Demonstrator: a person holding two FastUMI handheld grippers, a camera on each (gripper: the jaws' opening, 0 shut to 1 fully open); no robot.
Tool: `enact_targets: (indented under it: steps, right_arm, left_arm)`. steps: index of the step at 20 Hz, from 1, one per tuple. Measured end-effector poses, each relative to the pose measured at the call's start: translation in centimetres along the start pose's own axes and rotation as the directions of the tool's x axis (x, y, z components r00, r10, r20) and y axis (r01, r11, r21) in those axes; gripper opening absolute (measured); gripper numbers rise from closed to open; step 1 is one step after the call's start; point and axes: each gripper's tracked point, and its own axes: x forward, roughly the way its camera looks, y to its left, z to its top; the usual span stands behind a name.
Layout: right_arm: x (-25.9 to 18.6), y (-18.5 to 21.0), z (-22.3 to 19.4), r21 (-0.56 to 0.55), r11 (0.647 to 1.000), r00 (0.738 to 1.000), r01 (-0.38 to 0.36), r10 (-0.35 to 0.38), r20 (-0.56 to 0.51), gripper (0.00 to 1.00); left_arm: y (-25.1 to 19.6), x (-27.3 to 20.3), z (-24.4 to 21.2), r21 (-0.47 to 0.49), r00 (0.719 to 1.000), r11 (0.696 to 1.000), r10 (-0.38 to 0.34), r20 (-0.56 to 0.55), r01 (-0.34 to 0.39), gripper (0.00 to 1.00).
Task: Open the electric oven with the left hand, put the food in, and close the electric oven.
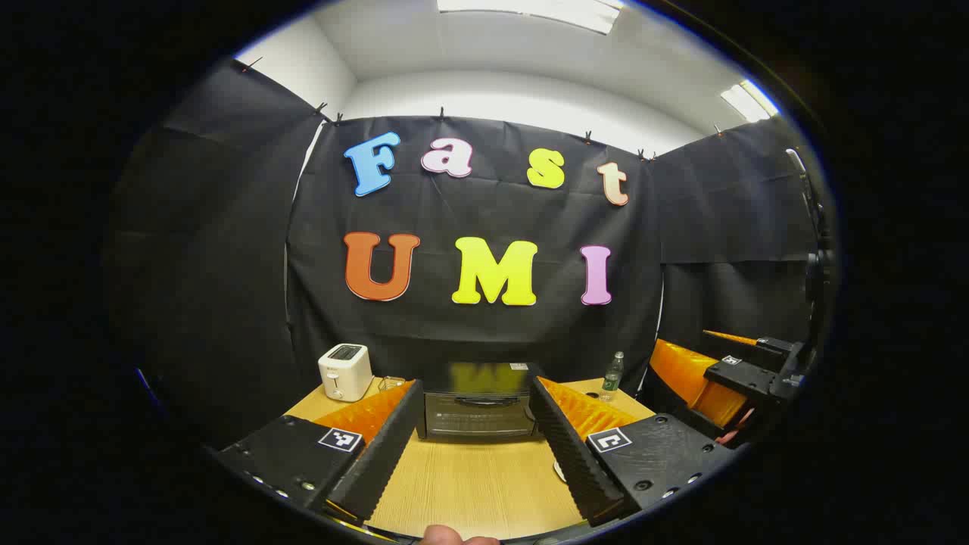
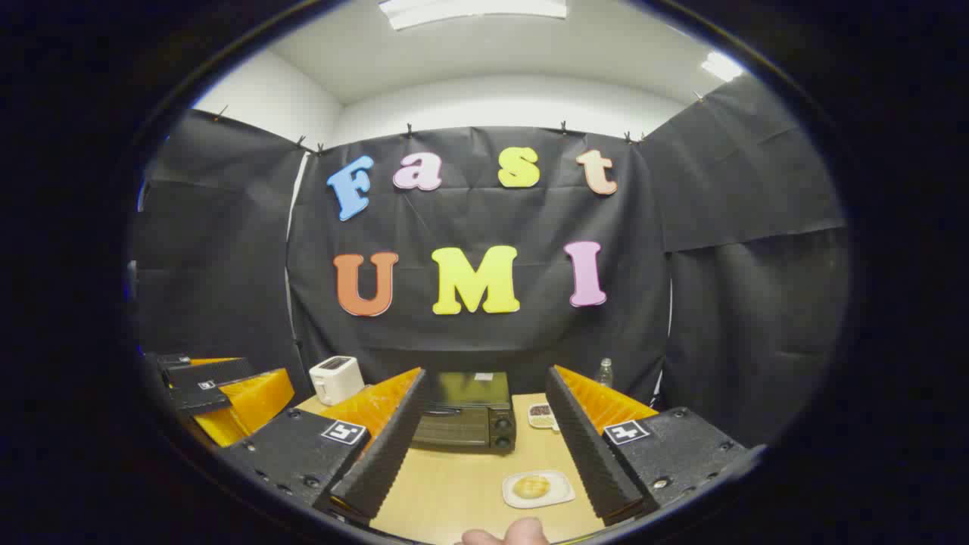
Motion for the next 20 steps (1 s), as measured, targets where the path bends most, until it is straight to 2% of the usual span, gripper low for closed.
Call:
enact_targets:
  steps: [12, 20]
  right_arm:
    - [0.0, -0.5, -0.5, 0.007, 1.000, 1.000, 0.013, -0.013, -0.009, 0.99]
    - [-0.3, -1.4, -0.9, 0.007, 1.000, 0.999, 0.031, -0.031, -0.009, 0.99]
  left_arm:
    - [0.4, -0.1, -0.5, 0.016, 1.000, 1.000, 0.015, -0.003, -0.015, 0.93]
    - [-0.1, 0.2, -1.1, 0.018, 1.000, 1.000, -0.001, -0.015, 0.002, 0.93]
